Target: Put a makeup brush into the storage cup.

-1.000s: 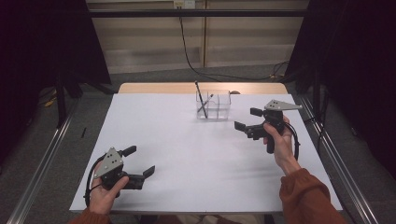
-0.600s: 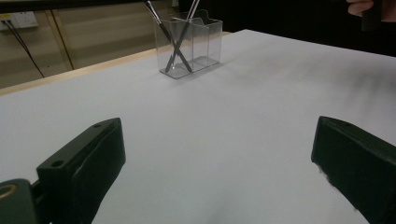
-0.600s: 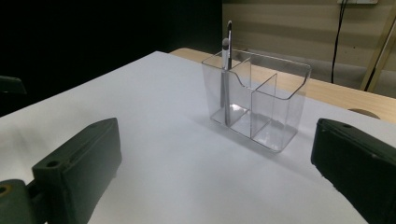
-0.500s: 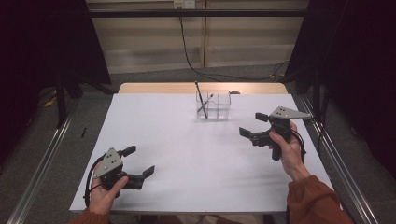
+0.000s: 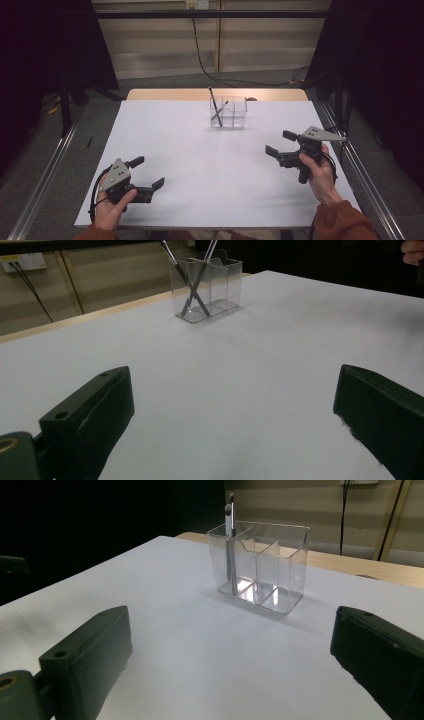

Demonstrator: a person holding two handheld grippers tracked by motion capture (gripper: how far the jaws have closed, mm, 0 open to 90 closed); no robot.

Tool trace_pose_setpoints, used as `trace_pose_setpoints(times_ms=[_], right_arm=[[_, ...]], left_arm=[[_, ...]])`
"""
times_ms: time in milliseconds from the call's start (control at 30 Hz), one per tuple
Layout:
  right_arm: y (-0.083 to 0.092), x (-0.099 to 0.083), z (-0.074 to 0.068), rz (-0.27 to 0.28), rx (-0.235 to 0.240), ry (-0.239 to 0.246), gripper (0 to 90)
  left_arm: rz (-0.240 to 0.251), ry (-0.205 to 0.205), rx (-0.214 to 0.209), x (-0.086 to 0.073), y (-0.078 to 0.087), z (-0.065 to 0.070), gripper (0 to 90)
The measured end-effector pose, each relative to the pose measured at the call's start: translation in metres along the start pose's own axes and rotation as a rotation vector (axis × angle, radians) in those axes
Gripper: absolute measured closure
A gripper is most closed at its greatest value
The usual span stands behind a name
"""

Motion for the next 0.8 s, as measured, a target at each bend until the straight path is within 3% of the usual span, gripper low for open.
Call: trace_pose_setpoints(times_ms=[133,400,800], right_arm=[[0.009,-0.003,-0.001,0.039,-0.024,0.004,2.7],[0.026,-0.020,0.001,0.057,-0.058,-0.005,3.0],[0.049,-0.040,-0.004,0.073,-0.072,-0.012,2.7]], left_arm=[[-0.001,-0.004,0.005,0.000,0.001,0.000,2.9],[0.018,0.008,0.008,0.001,0.004,-0.001,2.9],[0.031,0.015,0.022,-0.002,0.016,-0.003,2.9]])
Point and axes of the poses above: each handheld gripper's, and its own axes: y roughly backward along the jaws, x roughly out of its top, z roughly to its right, the point moved 5 cm from there along -y, roughly forward along the jaws, and after that the axes turned 1 degree about -z, right-handed, at the moved point
